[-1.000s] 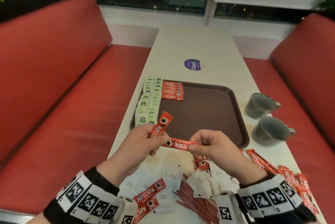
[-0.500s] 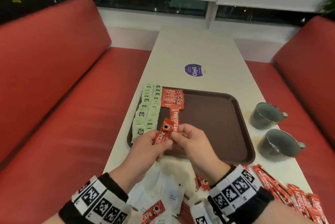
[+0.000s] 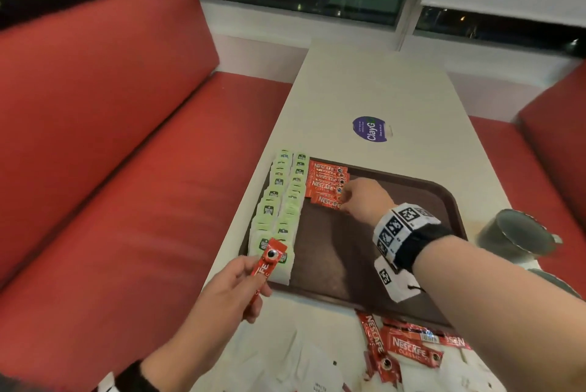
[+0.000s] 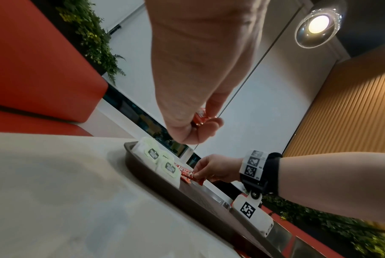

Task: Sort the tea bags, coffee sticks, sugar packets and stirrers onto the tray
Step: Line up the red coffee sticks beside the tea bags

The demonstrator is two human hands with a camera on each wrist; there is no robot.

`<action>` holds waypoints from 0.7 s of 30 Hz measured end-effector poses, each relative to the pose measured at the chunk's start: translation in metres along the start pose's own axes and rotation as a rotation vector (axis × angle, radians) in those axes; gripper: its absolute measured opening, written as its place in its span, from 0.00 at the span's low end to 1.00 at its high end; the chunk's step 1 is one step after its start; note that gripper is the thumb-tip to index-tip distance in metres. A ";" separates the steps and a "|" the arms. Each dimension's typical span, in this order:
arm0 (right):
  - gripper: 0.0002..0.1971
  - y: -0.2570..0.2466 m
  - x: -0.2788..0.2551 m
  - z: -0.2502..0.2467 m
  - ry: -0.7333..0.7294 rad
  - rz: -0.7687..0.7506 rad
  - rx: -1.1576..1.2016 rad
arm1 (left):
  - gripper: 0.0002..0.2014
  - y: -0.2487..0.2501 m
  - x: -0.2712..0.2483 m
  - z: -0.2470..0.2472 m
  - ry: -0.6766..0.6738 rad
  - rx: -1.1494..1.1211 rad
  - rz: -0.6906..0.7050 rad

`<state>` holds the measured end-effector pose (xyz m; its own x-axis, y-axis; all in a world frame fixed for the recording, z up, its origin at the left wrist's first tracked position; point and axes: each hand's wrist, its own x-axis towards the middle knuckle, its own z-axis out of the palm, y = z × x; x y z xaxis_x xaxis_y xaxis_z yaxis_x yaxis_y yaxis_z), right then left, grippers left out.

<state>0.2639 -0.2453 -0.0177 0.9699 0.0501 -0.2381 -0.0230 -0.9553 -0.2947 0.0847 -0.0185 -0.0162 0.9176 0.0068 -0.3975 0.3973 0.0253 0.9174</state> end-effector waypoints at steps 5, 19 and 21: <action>0.06 -0.005 0.022 0.010 -0.018 0.003 -0.036 | 0.08 0.000 -0.001 -0.011 0.014 0.022 0.013; 0.04 -0.009 0.040 0.017 0.017 0.063 -0.181 | 0.07 -0.004 0.002 -0.013 0.045 0.025 -0.022; 0.02 -0.009 0.042 0.017 0.012 0.084 -0.189 | 0.07 -0.003 0.002 -0.012 0.043 0.024 -0.024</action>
<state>0.3003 -0.2296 -0.0410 0.9693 -0.0340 -0.2433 -0.0588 -0.9937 -0.0955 0.0848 -0.0062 -0.0199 0.9063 0.0491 -0.4198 0.4202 0.0021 0.9074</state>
